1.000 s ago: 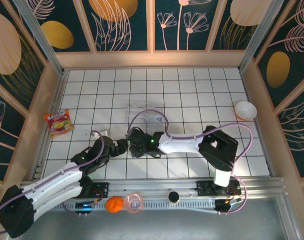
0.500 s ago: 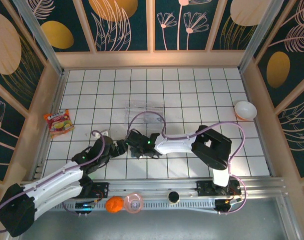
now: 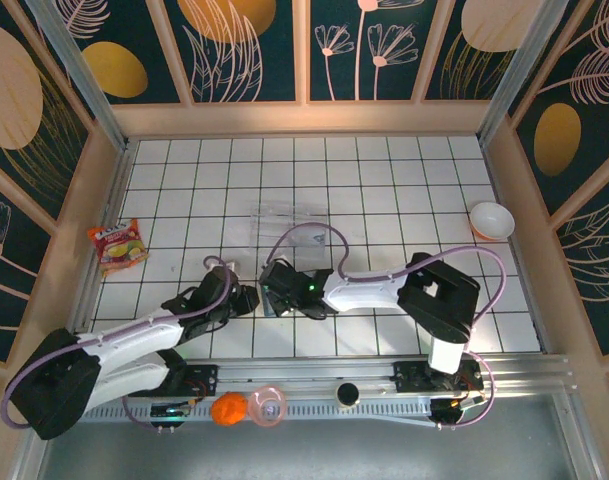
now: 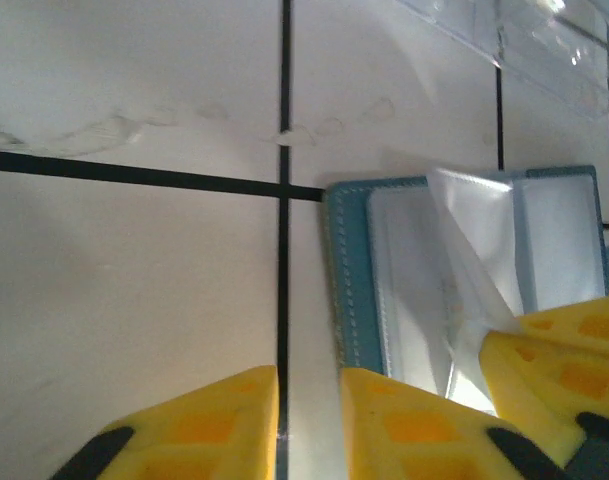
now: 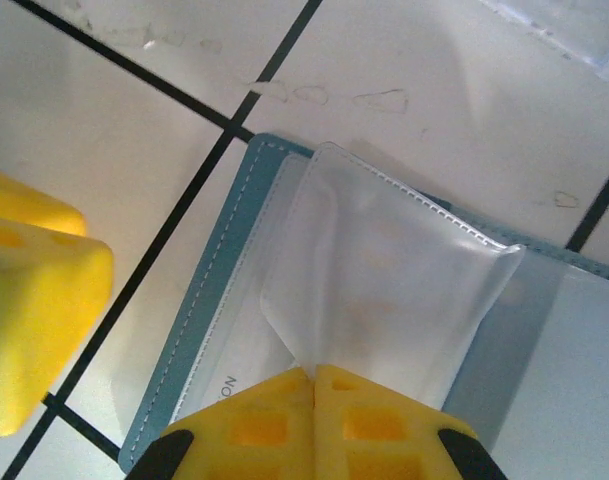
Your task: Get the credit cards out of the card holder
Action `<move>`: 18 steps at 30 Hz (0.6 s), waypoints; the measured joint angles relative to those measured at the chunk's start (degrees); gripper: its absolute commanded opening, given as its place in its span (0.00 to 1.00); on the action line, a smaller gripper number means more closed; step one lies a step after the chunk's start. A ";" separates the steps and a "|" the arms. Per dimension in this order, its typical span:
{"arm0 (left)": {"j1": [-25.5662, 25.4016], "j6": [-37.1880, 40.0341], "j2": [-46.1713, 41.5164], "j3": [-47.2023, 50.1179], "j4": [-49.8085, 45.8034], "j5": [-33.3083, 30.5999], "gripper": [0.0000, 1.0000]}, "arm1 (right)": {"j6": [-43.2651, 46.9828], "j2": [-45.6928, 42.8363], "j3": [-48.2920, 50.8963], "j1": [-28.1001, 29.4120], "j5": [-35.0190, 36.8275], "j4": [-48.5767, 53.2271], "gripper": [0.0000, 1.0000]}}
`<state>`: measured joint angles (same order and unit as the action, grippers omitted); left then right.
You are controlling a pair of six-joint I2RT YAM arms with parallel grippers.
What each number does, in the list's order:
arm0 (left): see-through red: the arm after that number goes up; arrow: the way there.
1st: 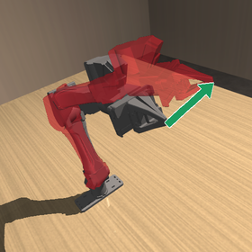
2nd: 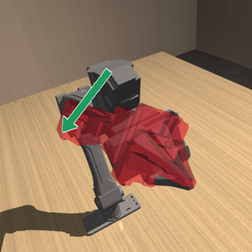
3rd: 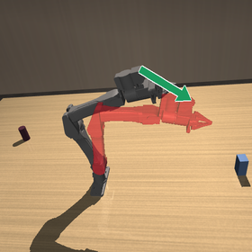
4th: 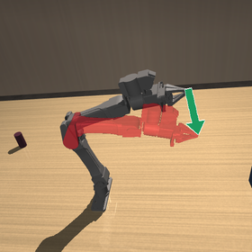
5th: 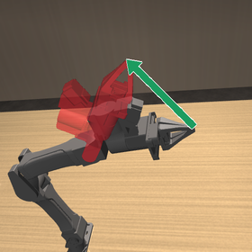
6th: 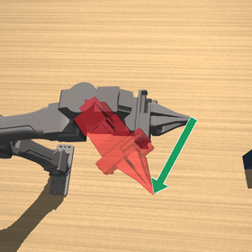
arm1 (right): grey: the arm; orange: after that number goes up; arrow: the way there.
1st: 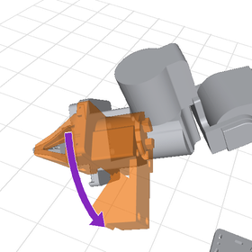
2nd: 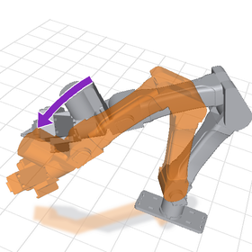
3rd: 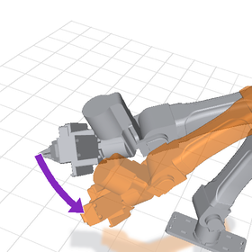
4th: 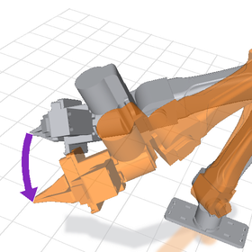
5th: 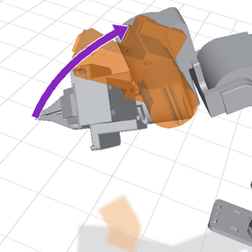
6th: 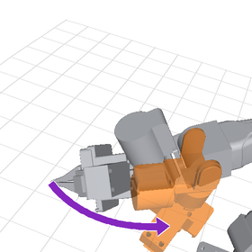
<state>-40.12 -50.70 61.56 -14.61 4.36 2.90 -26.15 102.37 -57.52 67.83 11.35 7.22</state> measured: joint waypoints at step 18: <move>-1.66 0.50 14.05 -5.49 9.86 5.70 0.18 | -4.61 -14.47 9.94 -0.37 1.60 -6.08 0.37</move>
<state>-41.78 -50.19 75.61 -20.10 14.22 8.60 -30.76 87.90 -47.57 67.46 12.95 1.15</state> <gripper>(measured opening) 0.177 0.364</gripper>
